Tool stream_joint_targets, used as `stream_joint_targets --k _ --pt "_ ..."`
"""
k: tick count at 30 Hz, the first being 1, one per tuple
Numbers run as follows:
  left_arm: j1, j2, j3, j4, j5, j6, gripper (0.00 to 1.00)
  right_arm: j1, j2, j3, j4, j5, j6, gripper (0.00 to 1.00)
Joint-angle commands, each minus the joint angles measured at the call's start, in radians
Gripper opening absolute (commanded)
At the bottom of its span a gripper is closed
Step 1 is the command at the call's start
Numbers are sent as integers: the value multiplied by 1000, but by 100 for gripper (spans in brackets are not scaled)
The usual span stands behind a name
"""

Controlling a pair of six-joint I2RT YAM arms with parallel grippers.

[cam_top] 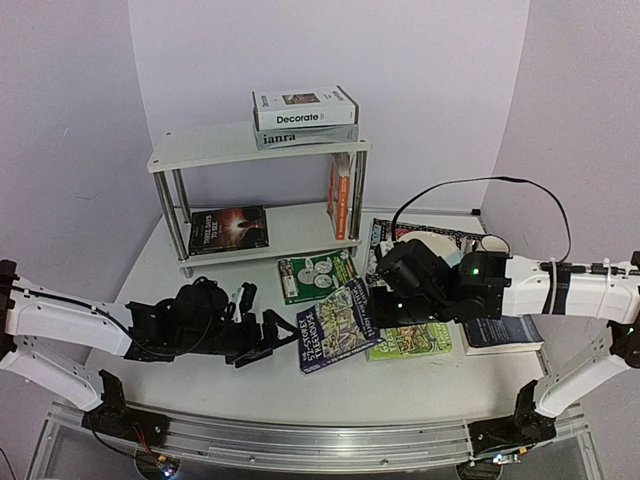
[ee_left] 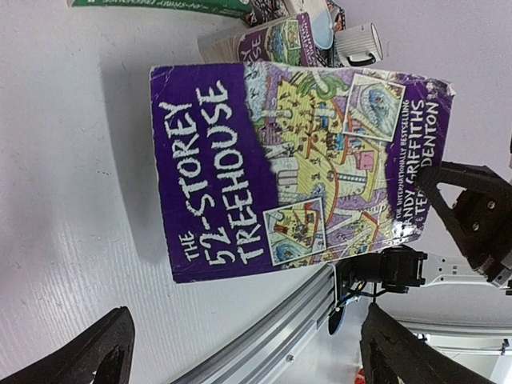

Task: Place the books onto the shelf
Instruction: Pick up the book from the center of the board, then pass from the right arm to the left

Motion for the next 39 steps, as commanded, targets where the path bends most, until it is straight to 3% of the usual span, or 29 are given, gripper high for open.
stream_joint_targets --k 1,8,16,23,36,39 --pt "15 30 -32 199 74 -45 99 -11 -75 54 13 21 14 0" --pt "190 -4 -84 331 275 -45 99 -13 -174 62 13 21 10 0" --pt "277 33 -79 514 432 -90 100 -15 -263 108 18 -40 18 0" --pt "291 118 -45 729 520 -183 100 -15 -297 138 61 -105 35 0" --pt "291 189 -65 996 547 -351 100 -15 -292 107 137 -145 74 0" --pt "291 189 -72 1003 541 -354 94 -14 -292 95 141 -133 77 0"
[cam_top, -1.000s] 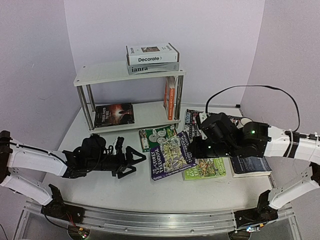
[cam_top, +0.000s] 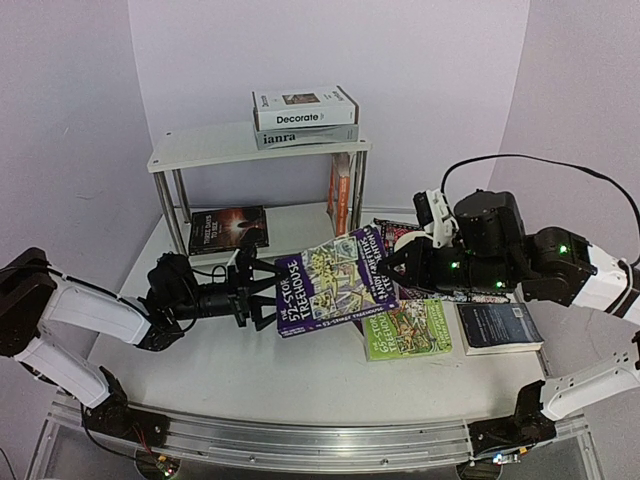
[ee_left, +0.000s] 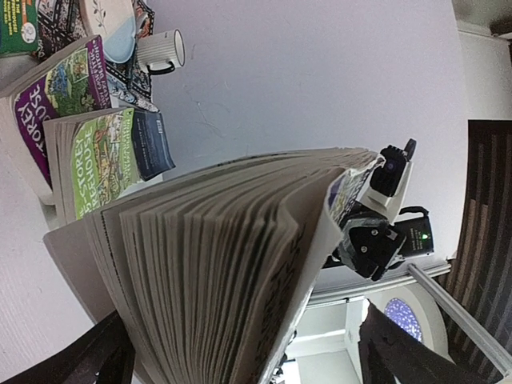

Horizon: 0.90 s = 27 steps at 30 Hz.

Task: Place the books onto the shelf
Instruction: Pass from the right arm to the left

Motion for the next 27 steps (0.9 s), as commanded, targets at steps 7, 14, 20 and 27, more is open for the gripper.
stream_joint_targets --k 7,14,20,27 --pt "3 -1 -18 126 -1 -38 55 -3 -20 2 123 14 26 0" --pt "3 -11 -33 126 -24 -28 26 -3 -22 -28 122 23 27 10" --pt "3 0 -45 126 -38 -31 1 -3 -48 -85 102 55 12 38" --pt "4 -2 -58 126 -59 -33 0 -3 -95 -114 17 37 -94 76"
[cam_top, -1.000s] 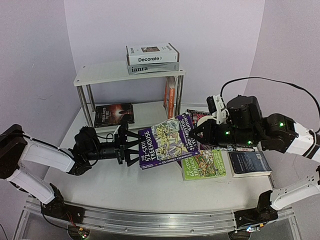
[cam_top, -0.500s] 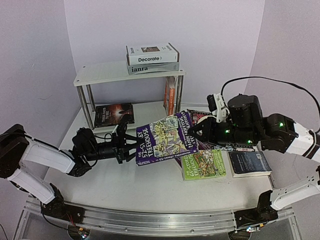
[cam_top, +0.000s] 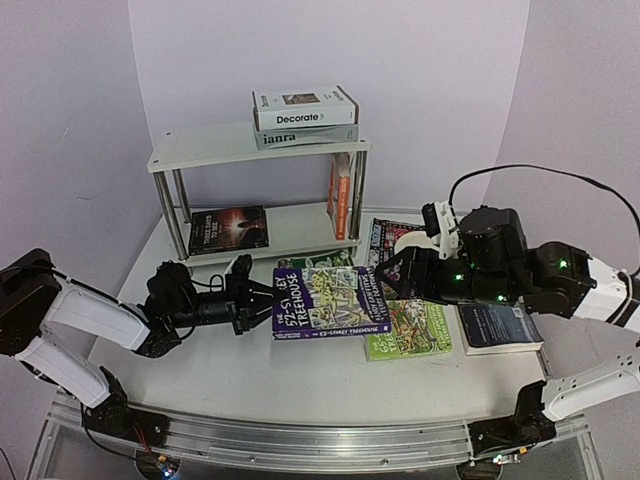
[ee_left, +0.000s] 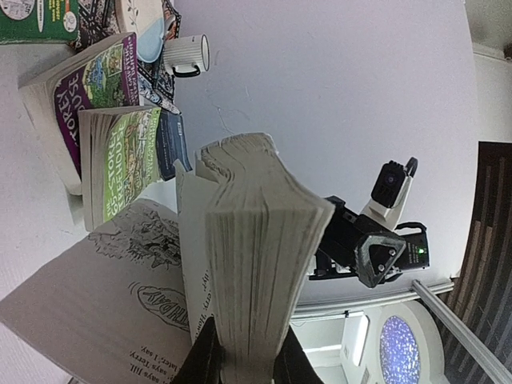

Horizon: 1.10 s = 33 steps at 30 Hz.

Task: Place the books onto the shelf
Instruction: Pass from the right arm to the left

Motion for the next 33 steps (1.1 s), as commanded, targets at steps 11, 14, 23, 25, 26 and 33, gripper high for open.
stream_joint_targets --k 11,14,23,25,26,33 --pt "3 45 4 94 -25 -32 0 263 218 208 -291 104 -751 82" --pt "3 49 1 94 -25 -37 0 345 284 228 -293 231 -916 84" --pt "3 44 -12 94 -28 -40 0 472 527 323 -336 612 -1168 83" --pt "3 44 -10 94 -26 -40 0 479 578 340 -342 655 -1191 81" --pt "3 44 -9 94 -23 -40 0 480 598 347 -345 679 -1202 80" --pt "3 48 -7 94 -15 -38 0 482 717 386 -348 809 -1241 65"
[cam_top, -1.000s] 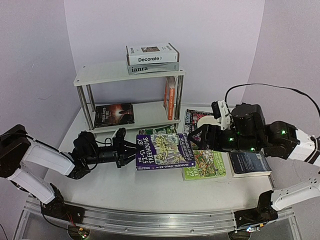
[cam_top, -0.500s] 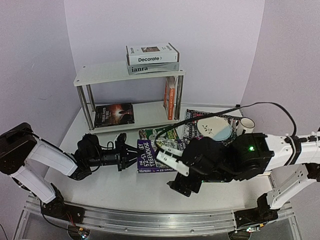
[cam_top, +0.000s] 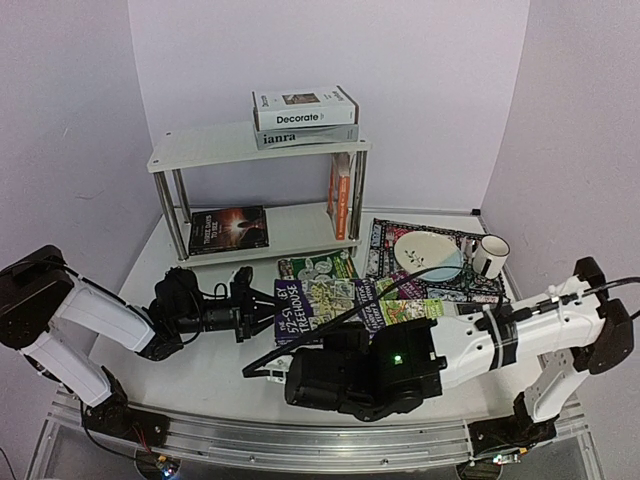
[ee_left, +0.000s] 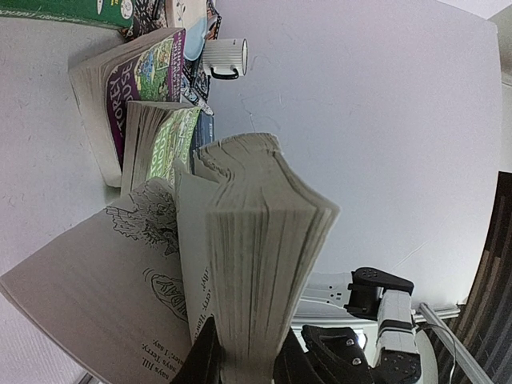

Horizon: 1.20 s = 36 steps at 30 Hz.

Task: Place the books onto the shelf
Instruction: Pass from the right arm to the left, then pass from the left arm to the right

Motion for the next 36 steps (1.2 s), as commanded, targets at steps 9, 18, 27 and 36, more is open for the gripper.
stream_joint_targets --k 9,18,27,36 --pt "3 -22 3 113 15 -8 0 5 139 69 -50 243 -63 51" --pt "3 -42 -10 113 16 -7 0 4 171 67 -51 312 -67 26" --pt "3 -88 -30 112 0 22 42 1 116 43 -48 309 -12 0" --pt "64 -249 -70 -38 -17 100 95 -28 27 15 -38 246 83 0"
